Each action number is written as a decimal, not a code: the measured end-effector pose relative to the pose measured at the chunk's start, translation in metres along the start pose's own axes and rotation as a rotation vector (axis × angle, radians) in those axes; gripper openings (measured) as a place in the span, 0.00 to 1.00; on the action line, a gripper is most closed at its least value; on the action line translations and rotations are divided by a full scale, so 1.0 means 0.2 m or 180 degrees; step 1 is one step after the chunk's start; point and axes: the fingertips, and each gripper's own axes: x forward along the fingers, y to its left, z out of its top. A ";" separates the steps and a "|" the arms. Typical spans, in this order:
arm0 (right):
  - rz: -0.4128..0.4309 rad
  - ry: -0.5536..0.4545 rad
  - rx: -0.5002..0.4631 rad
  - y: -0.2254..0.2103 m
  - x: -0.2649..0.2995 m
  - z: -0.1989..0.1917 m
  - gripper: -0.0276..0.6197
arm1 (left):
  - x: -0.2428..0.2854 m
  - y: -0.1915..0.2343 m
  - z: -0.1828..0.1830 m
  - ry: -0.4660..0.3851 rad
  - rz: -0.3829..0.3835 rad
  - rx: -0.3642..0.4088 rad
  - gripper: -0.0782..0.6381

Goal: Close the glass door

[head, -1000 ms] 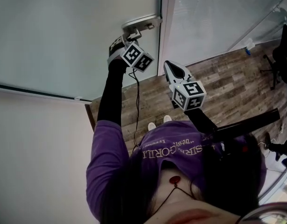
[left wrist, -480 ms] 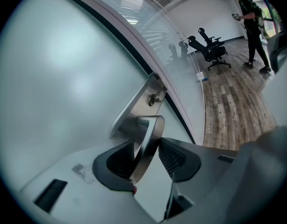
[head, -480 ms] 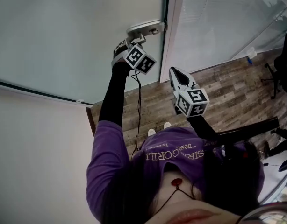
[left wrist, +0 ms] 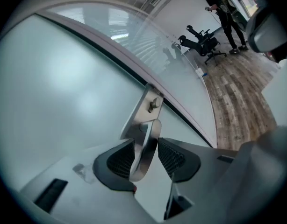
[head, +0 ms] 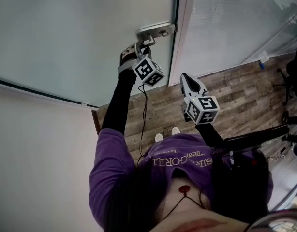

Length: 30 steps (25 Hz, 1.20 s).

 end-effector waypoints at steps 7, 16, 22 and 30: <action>0.0053 -0.0106 0.0017 0.06 -0.01 0.04 0.02 | -0.34 0.08 0.02 -0.0575 0.0669 -0.1054 0.11; 0.0137 -0.0205 0.0037 0.12 -0.04 0.10 0.02 | -0.75 -0.02 -0.05 -0.1042 0.0453 -0.3050 0.11; 0.0165 -0.0199 -0.0002 0.17 -0.07 0.10 0.02 | -0.89 -0.18 -0.14 -0.1076 0.0365 -0.3412 0.11; 0.0209 -0.0195 -0.0156 0.23 -0.10 0.11 0.02 | -0.97 -0.27 -0.20 -0.0874 0.0355 -0.3442 0.11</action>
